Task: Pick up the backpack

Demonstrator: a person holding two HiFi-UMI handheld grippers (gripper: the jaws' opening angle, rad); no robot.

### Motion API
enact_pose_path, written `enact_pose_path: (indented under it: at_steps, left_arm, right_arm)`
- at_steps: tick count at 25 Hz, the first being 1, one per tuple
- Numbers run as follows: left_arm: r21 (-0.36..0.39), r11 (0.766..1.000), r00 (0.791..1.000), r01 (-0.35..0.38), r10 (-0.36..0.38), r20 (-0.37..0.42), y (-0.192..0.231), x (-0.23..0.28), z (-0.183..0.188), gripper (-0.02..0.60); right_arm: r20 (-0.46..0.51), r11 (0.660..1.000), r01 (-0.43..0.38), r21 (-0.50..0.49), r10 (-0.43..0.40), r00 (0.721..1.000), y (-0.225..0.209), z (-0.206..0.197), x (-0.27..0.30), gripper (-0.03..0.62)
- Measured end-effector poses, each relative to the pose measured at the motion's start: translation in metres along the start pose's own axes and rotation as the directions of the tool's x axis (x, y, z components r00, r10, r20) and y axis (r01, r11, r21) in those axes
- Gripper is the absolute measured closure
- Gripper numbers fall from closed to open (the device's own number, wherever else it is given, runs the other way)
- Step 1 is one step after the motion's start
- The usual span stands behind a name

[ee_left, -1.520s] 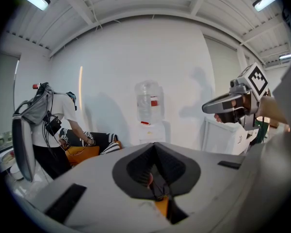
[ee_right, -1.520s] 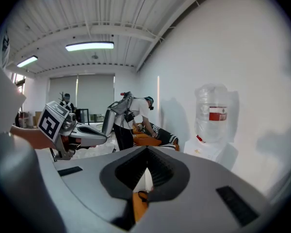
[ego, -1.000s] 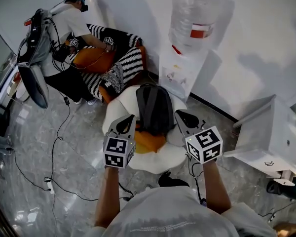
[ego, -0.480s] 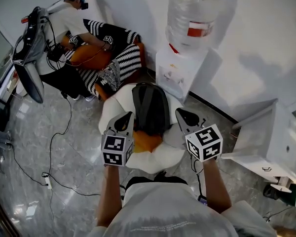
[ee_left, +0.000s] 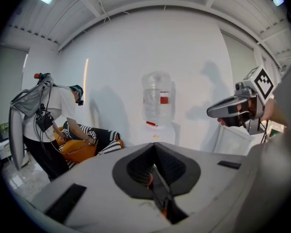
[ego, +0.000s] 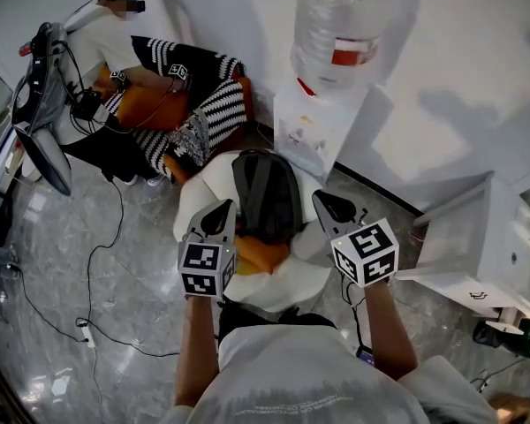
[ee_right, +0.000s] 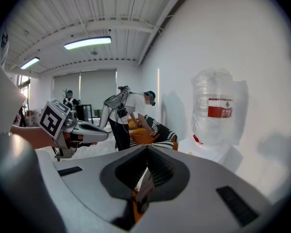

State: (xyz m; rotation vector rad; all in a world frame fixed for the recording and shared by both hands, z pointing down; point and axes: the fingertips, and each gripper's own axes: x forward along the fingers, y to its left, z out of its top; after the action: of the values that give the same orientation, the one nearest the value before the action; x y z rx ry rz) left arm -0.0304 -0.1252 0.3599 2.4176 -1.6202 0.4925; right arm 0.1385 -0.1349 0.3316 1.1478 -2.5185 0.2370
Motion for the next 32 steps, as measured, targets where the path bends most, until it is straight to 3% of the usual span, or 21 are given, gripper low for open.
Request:
enact_pose_path:
  at_steps: [19,26,32]
  left_arm:
    - [0.015,0.988,0.986,0.156,-0.155,-0.061,0.090,0.031,-0.023,0.563]
    - [-0.008,0.990,0.986,0.138,-0.138,-0.089,0.117,0.045,-0.039,0.563]
    - [-0.034,0.994,0.990,0.100,-0.103,-0.100,0.137,0.057,-0.049,0.563]
  right_arm:
    - [-0.055,0.985,0.169,0.033,-0.167,0.984,0.034,0.018,0.072,0.592]
    - [-0.086,0.974,0.209,0.087,-0.202,0.976,0.025,0.006,0.094,0.592]
    - [-0.081,0.973,0.197,0.121,-0.188,0.979,0.018,0.000,0.113,0.592]
